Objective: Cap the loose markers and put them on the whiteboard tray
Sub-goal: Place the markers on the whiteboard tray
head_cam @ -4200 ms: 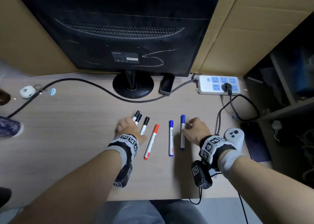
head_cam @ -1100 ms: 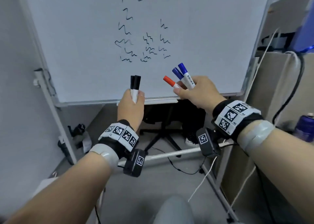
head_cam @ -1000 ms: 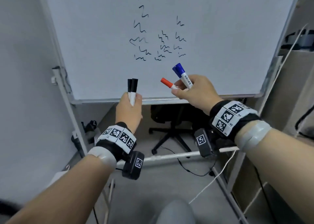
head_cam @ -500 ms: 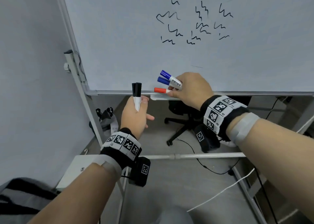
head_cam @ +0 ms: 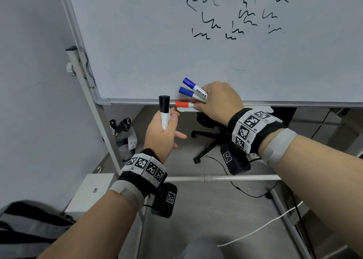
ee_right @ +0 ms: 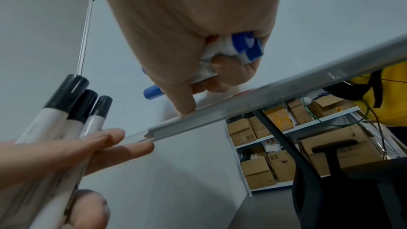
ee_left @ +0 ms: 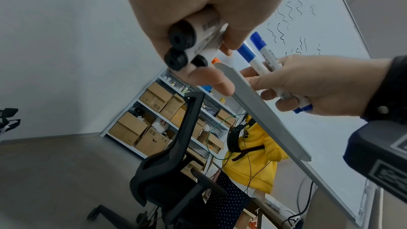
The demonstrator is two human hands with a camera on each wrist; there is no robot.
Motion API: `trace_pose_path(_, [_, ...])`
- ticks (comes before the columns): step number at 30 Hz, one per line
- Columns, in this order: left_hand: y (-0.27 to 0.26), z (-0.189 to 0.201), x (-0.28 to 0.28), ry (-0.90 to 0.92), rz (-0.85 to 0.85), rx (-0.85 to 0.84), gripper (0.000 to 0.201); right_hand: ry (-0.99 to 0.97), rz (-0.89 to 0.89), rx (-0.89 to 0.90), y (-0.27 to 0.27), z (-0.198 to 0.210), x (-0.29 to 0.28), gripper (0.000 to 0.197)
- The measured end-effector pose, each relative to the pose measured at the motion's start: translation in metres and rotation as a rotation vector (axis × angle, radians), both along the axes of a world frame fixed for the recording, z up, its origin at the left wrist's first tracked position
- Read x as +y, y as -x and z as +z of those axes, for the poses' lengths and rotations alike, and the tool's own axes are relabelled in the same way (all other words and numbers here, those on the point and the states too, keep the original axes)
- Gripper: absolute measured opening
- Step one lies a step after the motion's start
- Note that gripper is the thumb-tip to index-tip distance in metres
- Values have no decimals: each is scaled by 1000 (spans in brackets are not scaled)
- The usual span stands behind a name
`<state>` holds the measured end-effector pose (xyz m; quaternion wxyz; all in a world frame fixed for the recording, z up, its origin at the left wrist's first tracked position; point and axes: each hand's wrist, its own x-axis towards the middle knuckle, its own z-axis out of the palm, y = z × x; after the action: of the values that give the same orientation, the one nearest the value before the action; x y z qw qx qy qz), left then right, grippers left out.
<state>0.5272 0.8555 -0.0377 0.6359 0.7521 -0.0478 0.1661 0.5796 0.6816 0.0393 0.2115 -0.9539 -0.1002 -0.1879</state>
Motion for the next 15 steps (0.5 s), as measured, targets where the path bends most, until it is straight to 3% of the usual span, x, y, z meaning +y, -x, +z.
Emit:
trace_pose_path(7, [6, 1, -1, -9, -7, 3, 19, -235, 97, -132, 7, 2, -6, 45])
trace_pose_path(10, [10, 3, -2, -19, -18, -12, 11, -249, 111, -139, 12, 6, -7, 42])
trace_pose_path(15, [15, 6, -5, -38, -32, -3, 18, -301, 192, -82, 17, 4, -16, 33])
